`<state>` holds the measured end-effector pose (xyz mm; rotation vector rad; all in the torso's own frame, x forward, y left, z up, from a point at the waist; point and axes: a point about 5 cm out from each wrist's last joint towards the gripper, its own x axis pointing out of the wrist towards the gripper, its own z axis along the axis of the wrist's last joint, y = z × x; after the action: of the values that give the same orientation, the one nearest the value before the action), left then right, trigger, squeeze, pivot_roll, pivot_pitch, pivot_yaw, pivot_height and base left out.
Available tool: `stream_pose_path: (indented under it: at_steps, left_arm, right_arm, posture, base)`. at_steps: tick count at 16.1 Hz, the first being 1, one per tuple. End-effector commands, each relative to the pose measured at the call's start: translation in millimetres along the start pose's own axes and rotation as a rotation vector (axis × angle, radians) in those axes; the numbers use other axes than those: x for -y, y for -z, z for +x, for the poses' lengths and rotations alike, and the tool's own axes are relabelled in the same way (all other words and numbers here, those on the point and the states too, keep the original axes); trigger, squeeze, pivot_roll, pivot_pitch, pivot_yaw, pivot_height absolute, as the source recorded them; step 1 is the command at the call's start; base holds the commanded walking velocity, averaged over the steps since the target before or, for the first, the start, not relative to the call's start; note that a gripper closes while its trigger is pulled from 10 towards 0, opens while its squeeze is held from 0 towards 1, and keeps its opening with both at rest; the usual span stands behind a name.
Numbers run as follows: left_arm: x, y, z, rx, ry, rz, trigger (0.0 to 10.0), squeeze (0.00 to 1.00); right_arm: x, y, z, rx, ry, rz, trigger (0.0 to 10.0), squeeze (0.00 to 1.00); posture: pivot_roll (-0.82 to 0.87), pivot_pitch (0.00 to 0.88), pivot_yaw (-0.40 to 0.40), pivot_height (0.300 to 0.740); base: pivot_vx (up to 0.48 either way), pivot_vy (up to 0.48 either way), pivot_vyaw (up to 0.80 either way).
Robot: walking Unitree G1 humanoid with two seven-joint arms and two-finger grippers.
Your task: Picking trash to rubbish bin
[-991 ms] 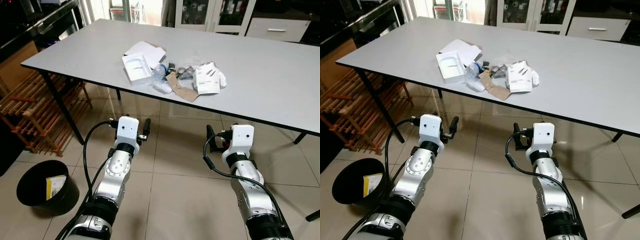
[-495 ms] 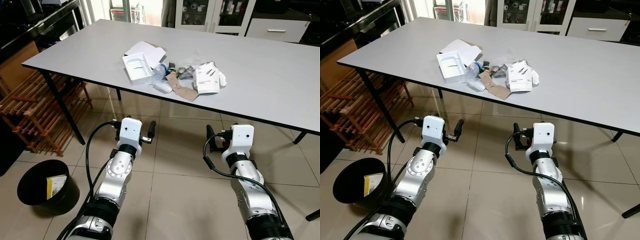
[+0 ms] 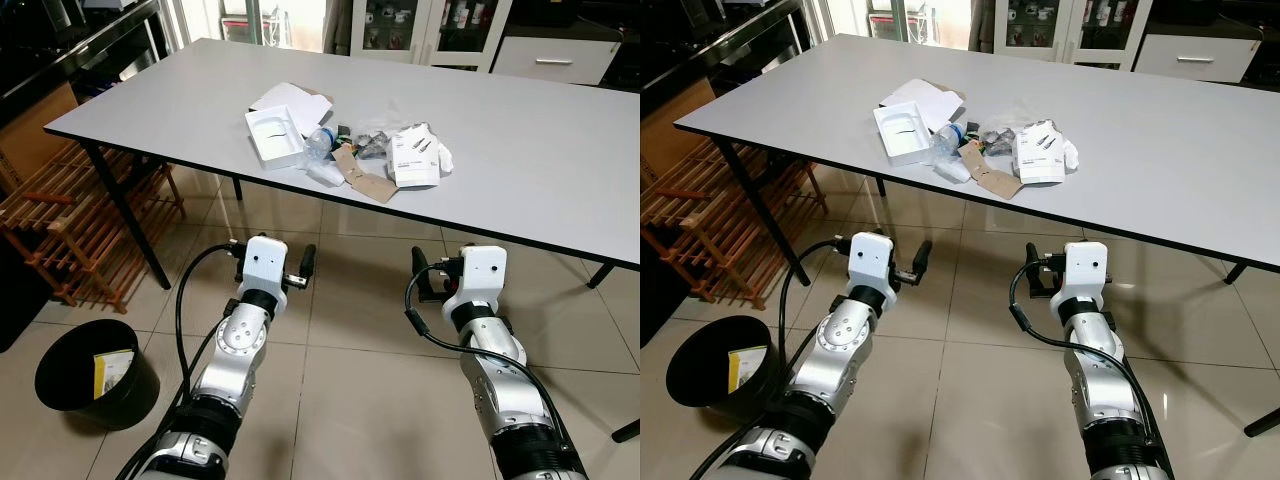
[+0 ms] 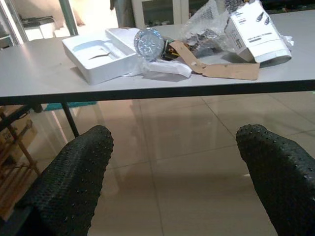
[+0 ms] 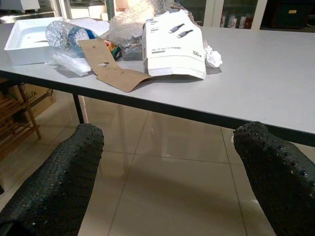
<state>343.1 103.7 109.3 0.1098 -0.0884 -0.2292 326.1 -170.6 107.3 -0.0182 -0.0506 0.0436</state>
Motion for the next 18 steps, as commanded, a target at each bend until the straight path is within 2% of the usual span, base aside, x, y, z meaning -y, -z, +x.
stream_pose_path:
  at_steps: [1, 10, 13, 18]
  left_arm:
    - [-0.6, -0.5, -0.3, -0.004, 0.001, 0.003, 10.0, 0.0]
    - [-1.5, 0.9, -1.2, -0.011, -0.005, -0.003, 10.0, 0.0]
    - [-1.9, 1.0, -1.4, -0.012, -0.004, -0.002, 10.0, 0.0]
    - [-0.2, 0.7, -1.9, -0.008, 0.014, -0.014, 10.0, 0.0]
  right_arm:
    - [-0.3, 1.8, -0.8, -0.014, 0.001, 0.0, 10.0, 0.0]
    - [-1.0, 2.0, 0.0, -0.021, 0.005, 0.022, 10.0, 0.0]
    - [-1.5, 1.4, 0.1, -0.016, 0.0, -0.004, 10.0, 0.0]
    - [-1.8, 2.3, -0.2, -0.021, 0.005, 0.005, 10.0, 0.0]
  posture:
    - [-0.08, 0.086, 0.053, 0.74]
    - [-0.08, 0.099, 0.049, 0.74]
    - [-0.08, 0.102, 0.048, 0.74]
    - [-0.08, 0.105, 0.049, 0.74]
  base:
    - [0.42, 0.0, 0.0]
    - [0.434, 0.0, 0.0]
    - [0.43, 0.0, -0.19]
    - [0.396, 0.0, 0.0]
